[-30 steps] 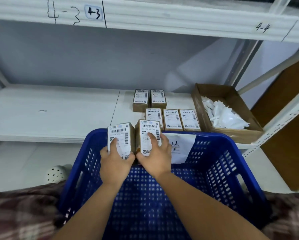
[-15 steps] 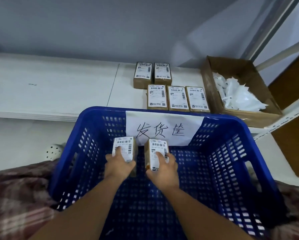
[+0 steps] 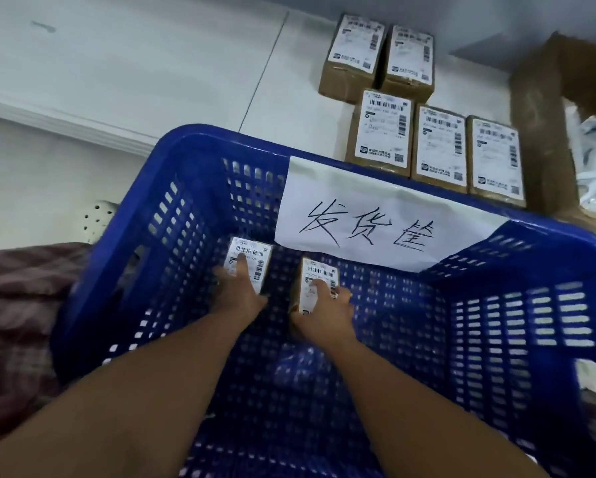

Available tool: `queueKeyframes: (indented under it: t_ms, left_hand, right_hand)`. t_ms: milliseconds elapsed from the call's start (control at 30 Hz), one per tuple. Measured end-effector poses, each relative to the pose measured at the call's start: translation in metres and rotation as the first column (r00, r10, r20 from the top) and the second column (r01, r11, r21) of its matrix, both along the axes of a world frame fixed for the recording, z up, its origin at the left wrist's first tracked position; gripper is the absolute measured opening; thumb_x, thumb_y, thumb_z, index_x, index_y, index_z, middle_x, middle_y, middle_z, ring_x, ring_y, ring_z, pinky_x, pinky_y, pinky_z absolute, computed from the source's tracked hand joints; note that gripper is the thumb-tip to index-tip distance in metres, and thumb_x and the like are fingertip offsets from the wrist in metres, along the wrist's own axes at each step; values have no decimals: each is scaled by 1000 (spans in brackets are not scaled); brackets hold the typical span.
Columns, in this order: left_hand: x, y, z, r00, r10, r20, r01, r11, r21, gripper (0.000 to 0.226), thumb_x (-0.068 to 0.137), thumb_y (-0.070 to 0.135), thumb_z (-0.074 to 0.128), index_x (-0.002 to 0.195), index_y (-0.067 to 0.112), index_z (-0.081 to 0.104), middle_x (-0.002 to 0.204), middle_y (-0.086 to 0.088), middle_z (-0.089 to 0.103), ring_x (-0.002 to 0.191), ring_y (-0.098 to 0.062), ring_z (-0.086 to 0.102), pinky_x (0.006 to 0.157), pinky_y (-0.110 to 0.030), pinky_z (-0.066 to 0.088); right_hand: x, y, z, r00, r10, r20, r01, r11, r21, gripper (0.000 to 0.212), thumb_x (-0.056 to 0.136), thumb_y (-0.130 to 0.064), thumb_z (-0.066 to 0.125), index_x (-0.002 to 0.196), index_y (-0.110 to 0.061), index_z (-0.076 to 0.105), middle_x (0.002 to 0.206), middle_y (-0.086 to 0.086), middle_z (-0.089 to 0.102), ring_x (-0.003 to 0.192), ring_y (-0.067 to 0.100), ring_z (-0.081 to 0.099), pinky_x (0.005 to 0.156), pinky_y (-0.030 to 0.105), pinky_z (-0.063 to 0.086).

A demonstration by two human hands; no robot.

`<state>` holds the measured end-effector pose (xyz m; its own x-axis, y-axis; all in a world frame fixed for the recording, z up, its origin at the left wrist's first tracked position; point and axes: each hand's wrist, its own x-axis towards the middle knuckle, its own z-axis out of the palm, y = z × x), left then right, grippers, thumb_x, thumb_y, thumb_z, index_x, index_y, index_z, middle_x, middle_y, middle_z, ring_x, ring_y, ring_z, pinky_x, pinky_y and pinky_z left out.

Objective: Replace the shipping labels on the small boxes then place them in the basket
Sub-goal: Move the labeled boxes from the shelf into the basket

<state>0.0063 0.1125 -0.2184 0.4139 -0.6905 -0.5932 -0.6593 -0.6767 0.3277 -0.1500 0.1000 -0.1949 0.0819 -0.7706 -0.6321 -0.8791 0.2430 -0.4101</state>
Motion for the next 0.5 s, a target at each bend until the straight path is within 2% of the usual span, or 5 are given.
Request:
queueKeyframes:
  t_ms: [200,300,500]
  left_hand:
    - [28,-14,-23,996,-40,80,41,999,-10,95,85,40,63,150,28,-5,145,-19,5,124,-37,33,104,-45,38]
    - [34,-20,-25,986,-83,147,87,996,-20,93,89,41,59,151,24,-8,150,-23,-1,136,-38,18,112,-46,26]
    - [35,-19,-30,969,-133,210,155,984,-92,83,93,29,56,151,11,-1,156,-17,-12,143,-37,1,116,-48,15]
  right_hand:
    - [19,-9,-15,1000,27,16,-27,1000,10,68,89,-37,64,147,-33,28,151,8,8,135,37,22,103,45,39]
    - [28,-10,-21,999,25,22,-25,1000,18,69,90,-37,64,147,-31,27,152,9,7,136,37,20,104,45,39]
    - [43,-11,-30,998,36,43,-36,999,1,70,90,-38,63,148,-30,26,152,9,7,136,37,20,105,45,39]
